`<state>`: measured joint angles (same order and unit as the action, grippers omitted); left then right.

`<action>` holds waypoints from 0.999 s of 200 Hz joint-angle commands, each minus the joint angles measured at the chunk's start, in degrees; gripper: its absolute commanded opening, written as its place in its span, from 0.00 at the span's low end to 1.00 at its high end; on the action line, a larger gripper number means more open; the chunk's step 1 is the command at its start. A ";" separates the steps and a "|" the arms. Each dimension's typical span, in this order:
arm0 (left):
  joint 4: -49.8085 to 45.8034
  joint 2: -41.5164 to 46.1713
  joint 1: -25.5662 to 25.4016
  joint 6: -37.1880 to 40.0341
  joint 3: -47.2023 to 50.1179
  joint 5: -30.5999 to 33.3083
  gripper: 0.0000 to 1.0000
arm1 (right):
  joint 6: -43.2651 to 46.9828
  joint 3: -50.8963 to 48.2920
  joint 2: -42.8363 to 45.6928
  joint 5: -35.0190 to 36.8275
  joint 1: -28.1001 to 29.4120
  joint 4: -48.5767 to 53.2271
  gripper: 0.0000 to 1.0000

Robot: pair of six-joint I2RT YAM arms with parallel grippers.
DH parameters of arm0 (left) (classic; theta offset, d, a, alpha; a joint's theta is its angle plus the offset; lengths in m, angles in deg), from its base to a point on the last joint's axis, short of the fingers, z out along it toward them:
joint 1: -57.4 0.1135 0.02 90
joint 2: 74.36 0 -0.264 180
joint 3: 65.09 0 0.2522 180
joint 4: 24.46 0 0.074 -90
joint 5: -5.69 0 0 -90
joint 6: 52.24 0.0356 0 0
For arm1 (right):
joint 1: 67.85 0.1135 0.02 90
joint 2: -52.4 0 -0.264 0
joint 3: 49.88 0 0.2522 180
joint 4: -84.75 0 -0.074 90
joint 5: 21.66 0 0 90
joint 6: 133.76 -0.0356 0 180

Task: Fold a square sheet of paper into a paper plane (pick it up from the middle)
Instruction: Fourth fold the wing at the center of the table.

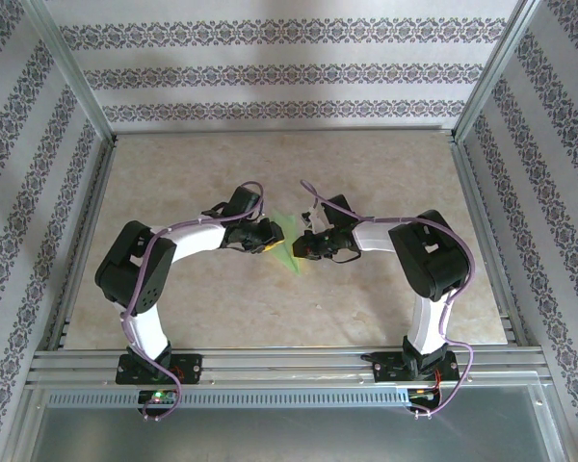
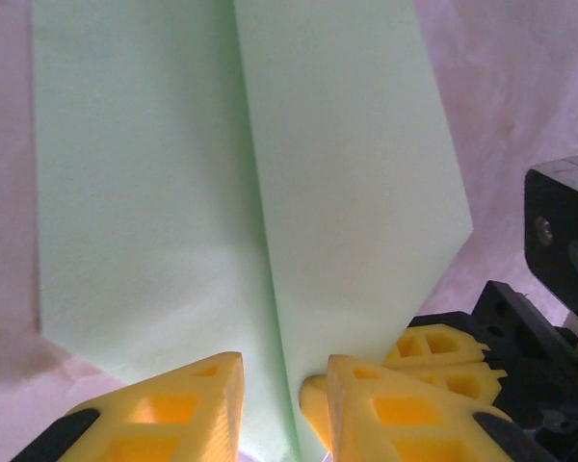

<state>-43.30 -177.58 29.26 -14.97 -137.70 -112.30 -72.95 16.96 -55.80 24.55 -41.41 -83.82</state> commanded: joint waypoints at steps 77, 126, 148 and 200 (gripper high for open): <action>16.57 -1.58 -0.17 -2.72 3.79 -5.58 0.23 | -0.02 -1.14 -3.09 -8.80 -2.00 0.52 0.06; 17.30 -3.07 -0.16 -2.73 3.80 -6.07 0.21 | 0.09 -0.08 -4.65 -8.29 -2.00 2.41 0.07; 17.90 -3.80 -0.23 -2.82 3.79 -6.53 0.21 | -0.05 -0.08 -4.82 -7.86 -2.09 2.51 0.07; 19.32 -5.18 -0.16 -3.34 3.28 -7.74 0.21 | -0.05 -0.08 -5.26 -7.71 -2.24 2.77 0.09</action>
<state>-27.37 -181.14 29.28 -17.44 -134.47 -118.64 -73.56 16.65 -59.32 16.37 -43.36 -83.42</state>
